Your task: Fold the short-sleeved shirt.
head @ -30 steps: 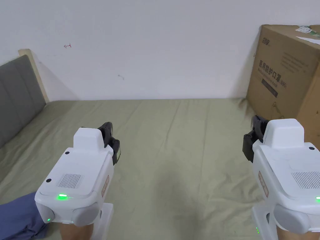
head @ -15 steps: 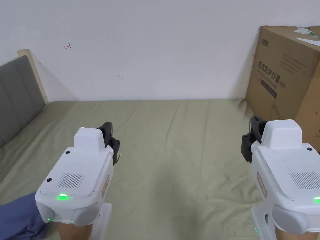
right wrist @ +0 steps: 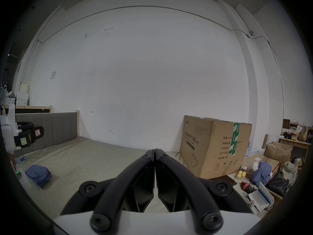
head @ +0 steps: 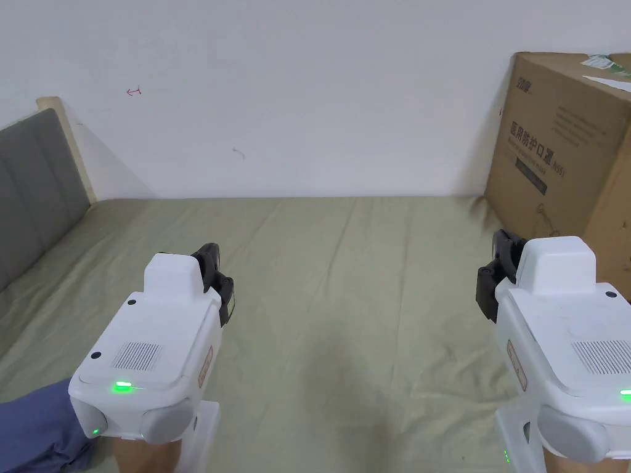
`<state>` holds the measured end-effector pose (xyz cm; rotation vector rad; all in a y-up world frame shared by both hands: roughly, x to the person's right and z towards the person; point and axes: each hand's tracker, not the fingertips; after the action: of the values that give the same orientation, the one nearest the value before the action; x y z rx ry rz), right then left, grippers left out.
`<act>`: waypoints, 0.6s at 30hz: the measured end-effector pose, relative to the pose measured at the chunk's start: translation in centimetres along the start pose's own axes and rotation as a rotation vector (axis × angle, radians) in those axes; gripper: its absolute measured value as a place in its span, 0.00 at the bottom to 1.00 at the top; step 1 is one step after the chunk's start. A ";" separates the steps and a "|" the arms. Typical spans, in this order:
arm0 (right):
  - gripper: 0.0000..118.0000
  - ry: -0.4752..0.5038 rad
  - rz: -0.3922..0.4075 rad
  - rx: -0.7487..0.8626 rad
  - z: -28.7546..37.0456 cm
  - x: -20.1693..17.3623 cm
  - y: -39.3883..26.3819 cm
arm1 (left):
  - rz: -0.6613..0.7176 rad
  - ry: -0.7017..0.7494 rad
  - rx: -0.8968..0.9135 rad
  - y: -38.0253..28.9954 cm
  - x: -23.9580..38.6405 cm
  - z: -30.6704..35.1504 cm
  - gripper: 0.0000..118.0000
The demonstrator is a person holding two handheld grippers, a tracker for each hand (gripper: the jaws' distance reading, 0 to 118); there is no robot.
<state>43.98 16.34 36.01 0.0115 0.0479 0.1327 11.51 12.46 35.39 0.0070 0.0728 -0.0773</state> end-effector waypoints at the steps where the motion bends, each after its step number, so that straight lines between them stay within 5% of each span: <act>1: 0.00 0.000 0.001 -0.001 0.0 0.0 0.0 | 0.003 0.000 0.000 0.0 0.0 0.0 0.00; 18: 0.00 0.002 0.001 -0.006 -0.1 -0.2 -0.1 | 0.004 0.007 -0.004 -0.3 -0.4 -0.1 0.00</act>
<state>43.78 16.22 35.92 0.0051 0.0495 0.1343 11.12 12.23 35.32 0.0032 0.0804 -0.0732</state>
